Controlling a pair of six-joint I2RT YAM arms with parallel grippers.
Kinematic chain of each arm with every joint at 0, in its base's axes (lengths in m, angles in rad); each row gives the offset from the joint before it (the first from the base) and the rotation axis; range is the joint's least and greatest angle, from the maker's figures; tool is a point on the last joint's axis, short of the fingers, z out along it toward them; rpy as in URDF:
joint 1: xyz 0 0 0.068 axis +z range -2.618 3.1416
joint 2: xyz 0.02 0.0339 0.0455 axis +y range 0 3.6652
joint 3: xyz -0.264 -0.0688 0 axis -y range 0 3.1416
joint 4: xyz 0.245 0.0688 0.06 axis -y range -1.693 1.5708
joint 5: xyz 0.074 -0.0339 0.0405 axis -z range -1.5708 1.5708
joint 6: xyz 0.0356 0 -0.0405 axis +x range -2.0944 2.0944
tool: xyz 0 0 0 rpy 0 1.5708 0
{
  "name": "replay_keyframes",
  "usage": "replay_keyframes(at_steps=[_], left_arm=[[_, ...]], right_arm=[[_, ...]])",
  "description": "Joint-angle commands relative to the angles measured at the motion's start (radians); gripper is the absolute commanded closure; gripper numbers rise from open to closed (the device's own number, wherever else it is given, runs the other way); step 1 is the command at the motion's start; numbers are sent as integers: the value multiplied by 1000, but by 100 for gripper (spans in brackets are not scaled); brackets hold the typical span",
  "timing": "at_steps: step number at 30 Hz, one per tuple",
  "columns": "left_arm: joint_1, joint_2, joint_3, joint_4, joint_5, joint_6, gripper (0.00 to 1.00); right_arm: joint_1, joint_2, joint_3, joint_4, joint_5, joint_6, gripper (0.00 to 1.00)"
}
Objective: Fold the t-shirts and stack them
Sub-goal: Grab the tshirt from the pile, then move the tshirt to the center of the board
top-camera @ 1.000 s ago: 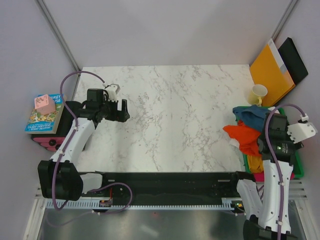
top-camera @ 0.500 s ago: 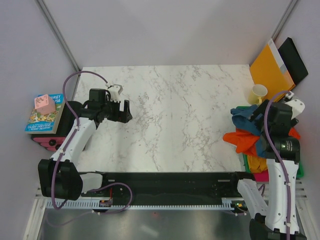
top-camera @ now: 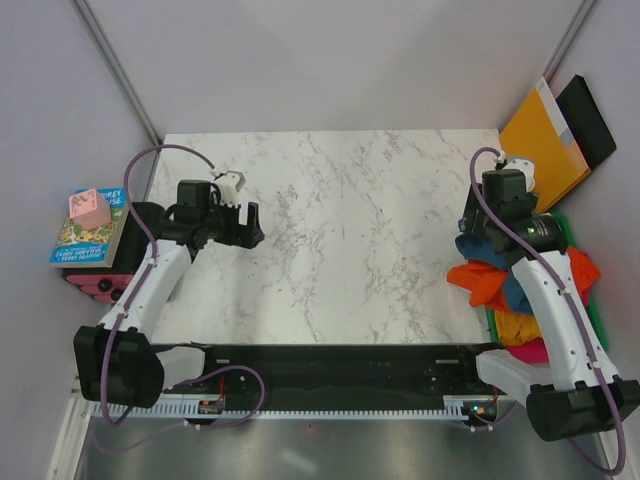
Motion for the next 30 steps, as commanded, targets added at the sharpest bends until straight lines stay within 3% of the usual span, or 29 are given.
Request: replay_keyframes(at_steps=[1,19,21,23,24,25,26,28,30], left_arm=[[-4,-45,-11,6,-22,29,0],[-4,-66,-6,-11,-39,23,0],[-4,-69,-6,-13,-43,23,0],[-6,-72,-9,-11,-46,24,0],[-4,-75,-12,-11,-48,24,0],[-4,-78,-15,-11,-48,23,0],[-4,-80,-17,-11,-50,24,0],[-4,-88,-23,-10,-53,26,0],[-4,-95,-29,-11,-56,29,0]], right_arm=[[30,49,58,15,124,-33,19],[41,44,-57,-90,199,85,25],[41,50,-72,-85,196,85,32],[41,49,-85,-68,184,84,48],[41,44,-88,-61,183,84,59],[41,41,-88,-42,182,87,82],[40,23,-89,-30,159,81,90],[41,-5,-95,25,130,61,100],[41,-60,-89,85,82,44,100]])
